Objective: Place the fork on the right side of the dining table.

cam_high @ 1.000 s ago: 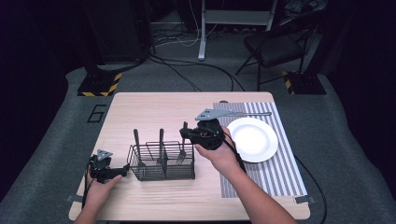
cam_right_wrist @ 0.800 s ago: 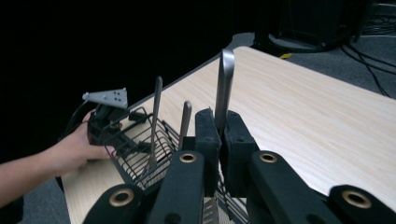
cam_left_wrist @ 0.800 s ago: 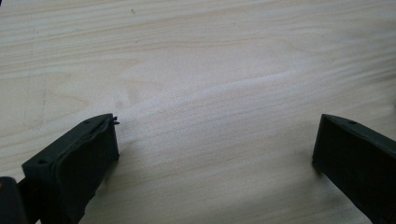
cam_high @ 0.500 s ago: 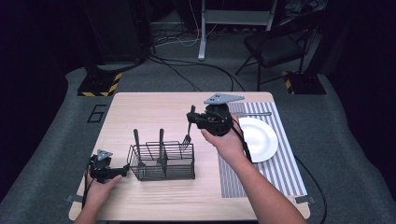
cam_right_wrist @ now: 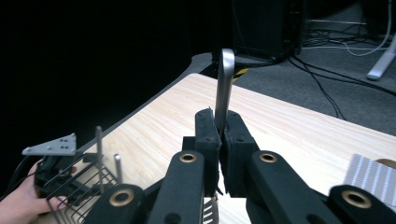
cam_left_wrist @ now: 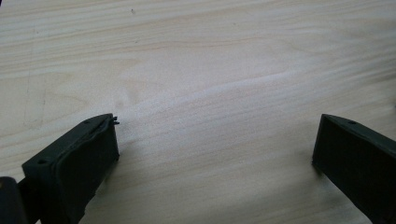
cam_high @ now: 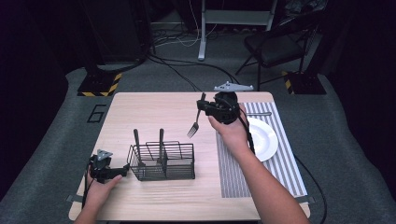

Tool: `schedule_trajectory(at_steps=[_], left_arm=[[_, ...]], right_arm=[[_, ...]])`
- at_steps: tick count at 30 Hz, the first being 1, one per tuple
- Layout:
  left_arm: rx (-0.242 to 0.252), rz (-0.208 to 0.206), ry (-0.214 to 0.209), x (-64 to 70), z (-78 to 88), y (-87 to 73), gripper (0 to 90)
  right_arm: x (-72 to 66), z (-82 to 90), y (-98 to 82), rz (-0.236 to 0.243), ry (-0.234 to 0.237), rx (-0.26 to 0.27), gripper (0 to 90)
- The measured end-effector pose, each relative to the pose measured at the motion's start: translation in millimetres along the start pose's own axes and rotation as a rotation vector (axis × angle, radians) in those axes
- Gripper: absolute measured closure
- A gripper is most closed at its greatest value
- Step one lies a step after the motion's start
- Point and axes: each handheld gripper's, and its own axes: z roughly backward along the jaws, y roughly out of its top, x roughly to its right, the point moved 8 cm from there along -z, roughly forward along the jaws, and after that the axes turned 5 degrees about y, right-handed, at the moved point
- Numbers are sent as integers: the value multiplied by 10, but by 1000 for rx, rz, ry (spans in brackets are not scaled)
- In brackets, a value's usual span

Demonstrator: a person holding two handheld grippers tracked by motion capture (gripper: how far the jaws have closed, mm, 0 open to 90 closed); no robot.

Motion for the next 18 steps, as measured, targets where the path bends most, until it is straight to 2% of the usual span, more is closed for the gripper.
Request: schedule_trajectory(at_steps=[9, 18], left_arm=[[-1, -1, 0, 0, 0, 0, 0], [0, -1, 0, 0, 0, 0, 0]], right_arm=[[199, 94, -4, -16, -61, 13, 866], [282, 188, -129, -31, -99, 16, 867]])
